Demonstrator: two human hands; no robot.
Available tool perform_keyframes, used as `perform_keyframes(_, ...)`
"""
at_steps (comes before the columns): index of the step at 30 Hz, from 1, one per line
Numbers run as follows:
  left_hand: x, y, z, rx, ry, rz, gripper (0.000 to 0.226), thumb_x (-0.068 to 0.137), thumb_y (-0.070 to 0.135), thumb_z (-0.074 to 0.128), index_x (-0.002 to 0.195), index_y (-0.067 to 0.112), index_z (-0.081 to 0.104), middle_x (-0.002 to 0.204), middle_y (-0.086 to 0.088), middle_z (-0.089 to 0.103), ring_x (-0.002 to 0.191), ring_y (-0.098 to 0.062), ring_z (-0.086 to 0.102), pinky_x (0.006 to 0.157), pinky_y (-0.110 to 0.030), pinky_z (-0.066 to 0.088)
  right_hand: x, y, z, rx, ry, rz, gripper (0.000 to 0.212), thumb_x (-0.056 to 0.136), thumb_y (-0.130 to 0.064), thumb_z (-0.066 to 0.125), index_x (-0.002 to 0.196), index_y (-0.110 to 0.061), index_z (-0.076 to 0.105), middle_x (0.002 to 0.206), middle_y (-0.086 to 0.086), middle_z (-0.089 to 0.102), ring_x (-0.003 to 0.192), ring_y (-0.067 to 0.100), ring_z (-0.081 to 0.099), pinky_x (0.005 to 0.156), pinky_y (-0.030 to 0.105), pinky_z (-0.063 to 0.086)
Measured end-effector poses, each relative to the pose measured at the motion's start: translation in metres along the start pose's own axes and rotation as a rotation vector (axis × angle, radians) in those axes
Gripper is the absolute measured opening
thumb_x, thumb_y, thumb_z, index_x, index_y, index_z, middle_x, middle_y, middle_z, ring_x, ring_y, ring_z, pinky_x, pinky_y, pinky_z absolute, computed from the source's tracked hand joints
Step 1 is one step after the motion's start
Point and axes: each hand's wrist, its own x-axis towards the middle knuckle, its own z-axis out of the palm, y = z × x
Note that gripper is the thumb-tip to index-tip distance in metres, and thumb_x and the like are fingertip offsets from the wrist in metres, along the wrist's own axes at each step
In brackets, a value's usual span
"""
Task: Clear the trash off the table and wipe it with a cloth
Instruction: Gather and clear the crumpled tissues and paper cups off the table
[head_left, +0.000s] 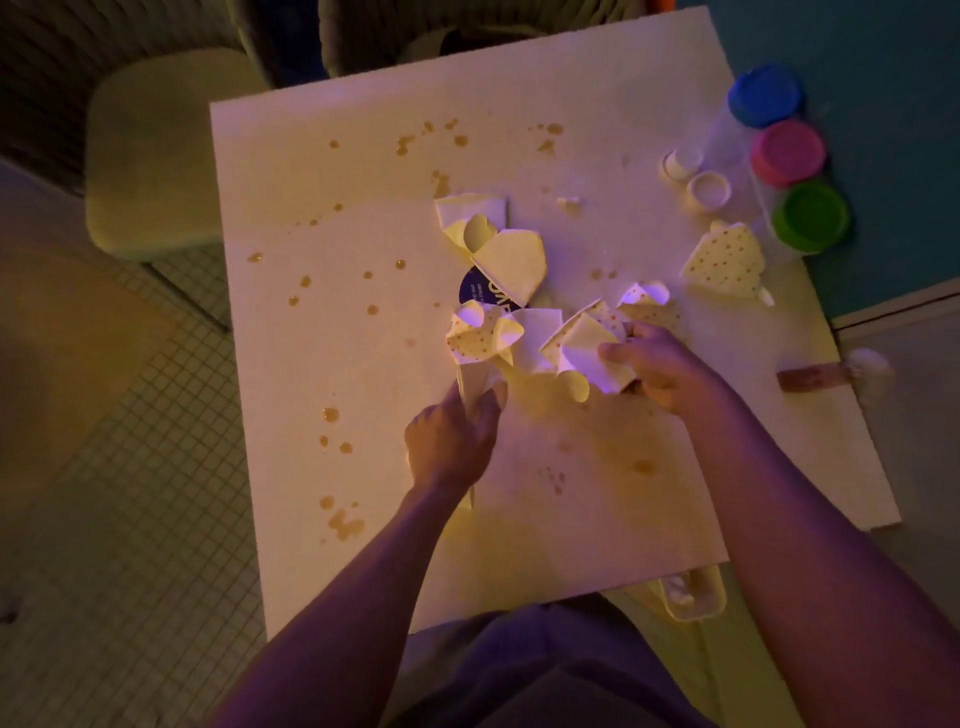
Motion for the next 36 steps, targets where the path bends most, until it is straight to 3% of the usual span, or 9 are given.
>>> perform_keyframes(3,0.005,0.019,0.001,-0.071,0.013,0.054,0.041,0.088,0.053,0.042,0.097,0.019,0.062,0.076,-0.016,0.07,0.079,-0.045,0.063,0.069,-0.046,0.051,-0.017,0.014,-0.003,0.077,0.078,-0.016,0.029,0.093,-0.003,0.062,0.119,-0.016,0.061,0.097,0.006,0.065,0.074,0.017,0.061,0.057,0.029,0.05)
perform_keyframes(6,0.008,0.04,0.006,-0.12,0.018,0.147,0.046,0.085,0.056,0.039,0.091,0.016,0.062,0.074,-0.015,0.069,0.078,-0.044,0.063,0.067,-0.045,0.051,-0.035,0.033,-0.013,0.139,0.184,-0.072,0.023,0.091,-0.005,0.064,0.108,-0.02,0.062,0.096,0.004,0.064,0.085,0.021,0.061,0.069,0.034,0.051)
perform_keyframes(11,-0.005,0.074,0.02,-0.152,-0.033,0.289,0.058,0.083,0.062,0.034,0.099,0.015,0.065,0.074,-0.013,0.07,0.08,-0.041,0.065,0.069,-0.047,0.052,-0.071,0.067,-0.034,0.187,0.361,-0.16,0.02,0.085,-0.004,0.068,0.094,-0.022,0.062,0.093,0.007,0.064,0.086,0.021,0.058,0.077,0.037,0.048)
perform_keyframes(14,-0.022,0.097,0.035,-0.146,-0.075,0.383,0.059,0.083,0.062,0.035,0.1,0.013,0.066,0.076,-0.016,0.071,0.08,-0.043,0.065,0.068,-0.047,0.052,-0.1,0.097,-0.053,0.195,0.491,-0.185,0.018,0.084,-0.009,0.069,0.098,-0.02,0.064,0.092,0.002,0.065,0.086,0.019,0.059,0.077,0.033,0.048)
perform_keyframes(19,-0.078,0.138,0.065,-0.192,-0.205,0.524,0.044,0.087,0.055,0.044,0.092,0.016,0.064,0.077,-0.012,0.072,0.077,-0.04,0.068,0.065,-0.046,0.054,-0.154,0.16,-0.084,0.191,0.646,-0.14,0.021,0.086,-0.015,0.07,0.106,-0.017,0.064,0.105,0.004,0.068,0.096,0.022,0.062,0.087,0.037,0.049)
perform_keyframes(27,-0.189,0.178,0.112,-0.193,-0.356,0.648,0.036,0.089,0.048,0.052,0.086,0.014,0.064,0.07,-0.012,0.07,0.071,-0.036,0.068,0.06,-0.043,0.053,-0.235,0.274,-0.118,0.341,0.813,-0.087,0.022,0.083,-0.012,0.071,0.104,-0.011,0.066,0.105,0.005,0.069,0.097,0.023,0.062,0.081,0.032,0.045)
perform_keyframes(33,-0.269,0.19,0.147,-0.216,-0.448,0.657,0.04,0.086,0.047,0.053,0.088,0.01,0.068,0.079,-0.013,0.073,0.077,-0.033,0.069,0.064,-0.033,0.047,-0.286,0.36,-0.13,0.427,0.913,-0.032,0.026,0.082,-0.012,0.073,0.107,-0.01,0.067,0.108,0.003,0.069,0.099,0.021,0.063,0.075,0.025,0.038)
perform_keyframes(36,-0.298,0.193,0.167,-0.226,-0.494,0.645,0.048,0.082,0.053,0.051,0.085,0.008,0.069,0.077,-0.013,0.072,0.074,-0.032,0.069,0.064,-0.039,0.054,-0.303,0.395,-0.135,0.44,0.95,0.015,0.025,0.08,-0.012,0.075,0.104,-0.011,0.068,0.106,0.003,0.07,0.097,0.021,0.064,0.074,0.024,0.038)
